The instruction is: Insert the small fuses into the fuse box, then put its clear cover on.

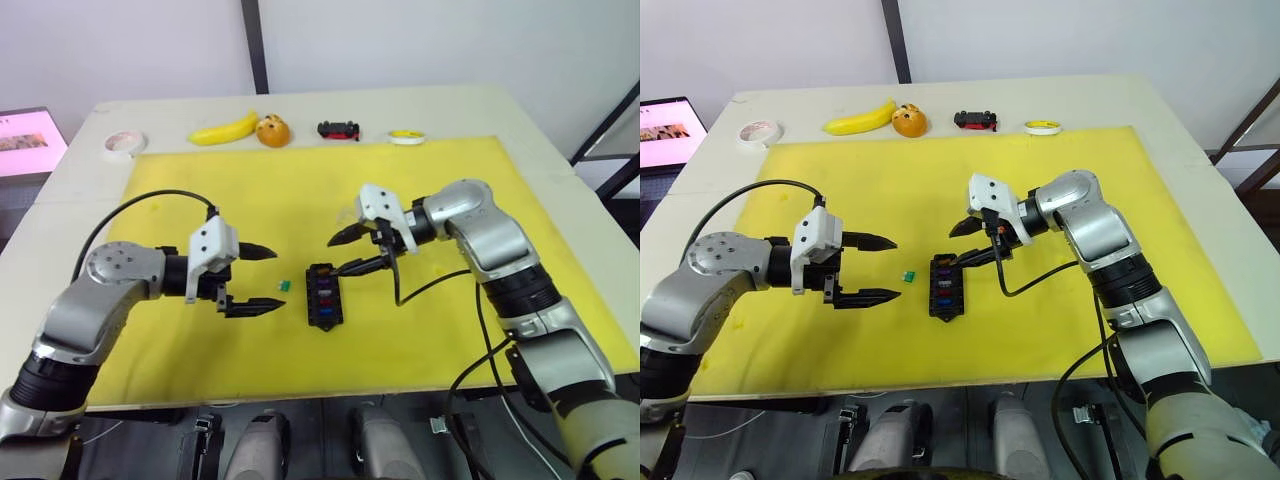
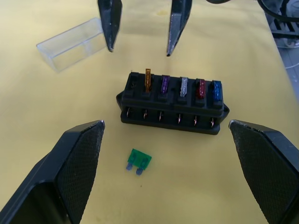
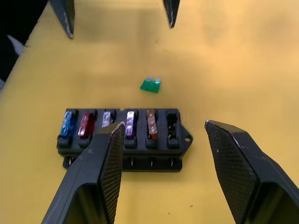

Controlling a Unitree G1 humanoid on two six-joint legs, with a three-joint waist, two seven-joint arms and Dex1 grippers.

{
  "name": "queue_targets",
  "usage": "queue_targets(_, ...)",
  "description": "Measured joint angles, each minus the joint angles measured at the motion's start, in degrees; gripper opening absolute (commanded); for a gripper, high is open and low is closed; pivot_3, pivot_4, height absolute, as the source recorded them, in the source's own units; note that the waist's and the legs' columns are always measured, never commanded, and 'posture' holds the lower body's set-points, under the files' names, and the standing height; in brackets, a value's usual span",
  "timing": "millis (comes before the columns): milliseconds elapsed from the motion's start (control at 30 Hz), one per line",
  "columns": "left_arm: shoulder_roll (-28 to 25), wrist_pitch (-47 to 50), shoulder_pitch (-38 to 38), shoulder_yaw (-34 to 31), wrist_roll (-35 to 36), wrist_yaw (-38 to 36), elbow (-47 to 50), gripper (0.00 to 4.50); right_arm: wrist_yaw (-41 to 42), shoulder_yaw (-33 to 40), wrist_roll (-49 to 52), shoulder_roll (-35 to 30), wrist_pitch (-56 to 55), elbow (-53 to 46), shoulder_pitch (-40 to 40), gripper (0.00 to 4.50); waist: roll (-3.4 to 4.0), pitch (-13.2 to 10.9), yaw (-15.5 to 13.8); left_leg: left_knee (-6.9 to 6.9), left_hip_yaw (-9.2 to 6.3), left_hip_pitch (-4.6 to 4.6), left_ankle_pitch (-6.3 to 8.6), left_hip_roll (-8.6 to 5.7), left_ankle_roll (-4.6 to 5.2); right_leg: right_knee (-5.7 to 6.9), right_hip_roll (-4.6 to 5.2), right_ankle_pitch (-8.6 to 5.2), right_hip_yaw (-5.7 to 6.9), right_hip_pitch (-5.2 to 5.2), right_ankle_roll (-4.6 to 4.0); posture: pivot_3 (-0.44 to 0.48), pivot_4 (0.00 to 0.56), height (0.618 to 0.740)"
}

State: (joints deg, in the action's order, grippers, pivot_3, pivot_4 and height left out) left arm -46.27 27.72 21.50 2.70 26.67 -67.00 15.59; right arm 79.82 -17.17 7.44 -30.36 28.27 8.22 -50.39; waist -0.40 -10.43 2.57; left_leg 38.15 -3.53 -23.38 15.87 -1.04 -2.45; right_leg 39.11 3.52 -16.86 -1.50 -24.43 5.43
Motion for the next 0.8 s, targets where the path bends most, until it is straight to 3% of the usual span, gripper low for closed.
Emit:
queue_targets(100,0.00,-0.24,0.40,0.01,-0.14,-0.35,-0.75,4.50,-2.03,-0.18,0.07,0.03,1.32,-1.15,0.55,2.02,0.00,0.00,-0.21,0.02,0.00,-0.01,0.00,-0.03,0.00,0.00,0.06,0.00,0.00,0.02,0.00,0.000,0.150,0.740)
queue_targets(200,0.00,-0.52,0.68,0.05,-0.28,-0.49,-1.00,4.50,-3.34,-0.70,0.05,0.03,1.67,-1.30,0.98,0.56,0.00,0.00,-0.30,0.03,0.01,-0.02,0.00,-0.03,0.00,0.00,0.07,0.00,0.00,0.02,0.00,0.000,0.150,0.740)
queue_targets(800,0.03,-0.69,0.87,0.06,-0.31,-0.51,-1.04,4.50,-3.02,-2.99,1.40,-2.21,5.10,-5.94,3.27,0.56,0.00,0.00,-0.14,0.03,0.00,-0.02,0.00,-0.03,0.01,0.00,0.05,0.00,0.00,0.02,0.00,0.000,0.150,0.740)
